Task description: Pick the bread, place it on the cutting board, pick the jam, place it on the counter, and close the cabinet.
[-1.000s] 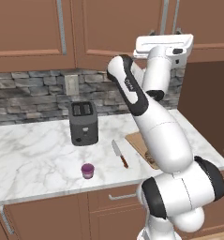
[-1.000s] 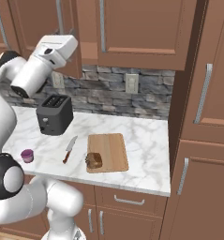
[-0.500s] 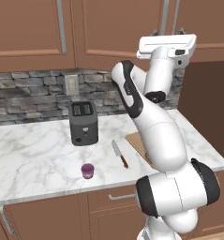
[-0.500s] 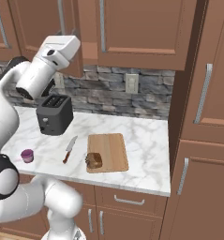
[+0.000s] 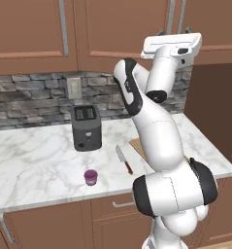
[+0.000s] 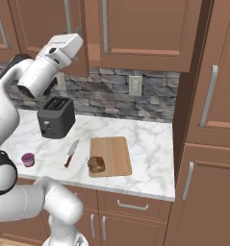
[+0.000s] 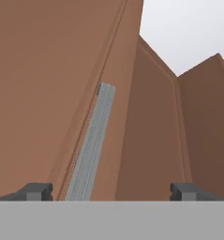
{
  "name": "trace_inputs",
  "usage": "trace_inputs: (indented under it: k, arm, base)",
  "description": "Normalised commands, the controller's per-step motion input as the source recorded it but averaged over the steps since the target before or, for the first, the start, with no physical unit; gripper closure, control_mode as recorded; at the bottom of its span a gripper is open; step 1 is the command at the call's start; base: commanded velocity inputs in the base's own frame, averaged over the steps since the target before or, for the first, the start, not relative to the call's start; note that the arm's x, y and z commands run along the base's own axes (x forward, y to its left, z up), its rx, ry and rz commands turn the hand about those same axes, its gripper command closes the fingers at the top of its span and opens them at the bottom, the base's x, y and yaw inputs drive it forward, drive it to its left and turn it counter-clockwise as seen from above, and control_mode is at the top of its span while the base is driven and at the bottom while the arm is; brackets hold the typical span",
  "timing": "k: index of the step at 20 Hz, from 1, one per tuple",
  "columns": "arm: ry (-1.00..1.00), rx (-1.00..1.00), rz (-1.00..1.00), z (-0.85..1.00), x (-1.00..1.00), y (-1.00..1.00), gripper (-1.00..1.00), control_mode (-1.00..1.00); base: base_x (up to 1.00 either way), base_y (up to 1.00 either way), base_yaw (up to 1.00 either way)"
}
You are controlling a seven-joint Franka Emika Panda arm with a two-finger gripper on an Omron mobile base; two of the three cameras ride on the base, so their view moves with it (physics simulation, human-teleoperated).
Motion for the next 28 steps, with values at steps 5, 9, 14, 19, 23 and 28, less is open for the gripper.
trace_inputs:
  k: [5, 9, 14, 19, 23, 28]
  arm:
    - [-0.08, 0.01, -0.11, -0.06, 0.52, -0.07, -1.0, -1.0]
    - [-0.08, 0.02, -0.08, -0.09, 0.51, -0.07, -1.0, -1.0]
    - [-0.08, 0.02, -0.07, -0.08, 0.49, -0.08, -1.0, -1.0]
    - [-0.07, 0.02, -0.06, -0.09, 0.44, -0.08, -1.0, -1.0]
    - [-0.07, 0.01, -0.06, -0.11, 0.4, -0.05, -1.0, -1.0]
    - [-0.08, 0.0, -0.06, -0.16, 0.4, -0.02, -1.0, -1.0]
  base:
    - [0.0, 0.0, 0.0]
    - [0.0, 0.0, 0.0]
    - [0.0, 0.0, 0.0]
    - [0.0, 0.0, 0.0]
    - [0.0, 0.0, 0.0]
    - [0.0, 0.0, 0.0]
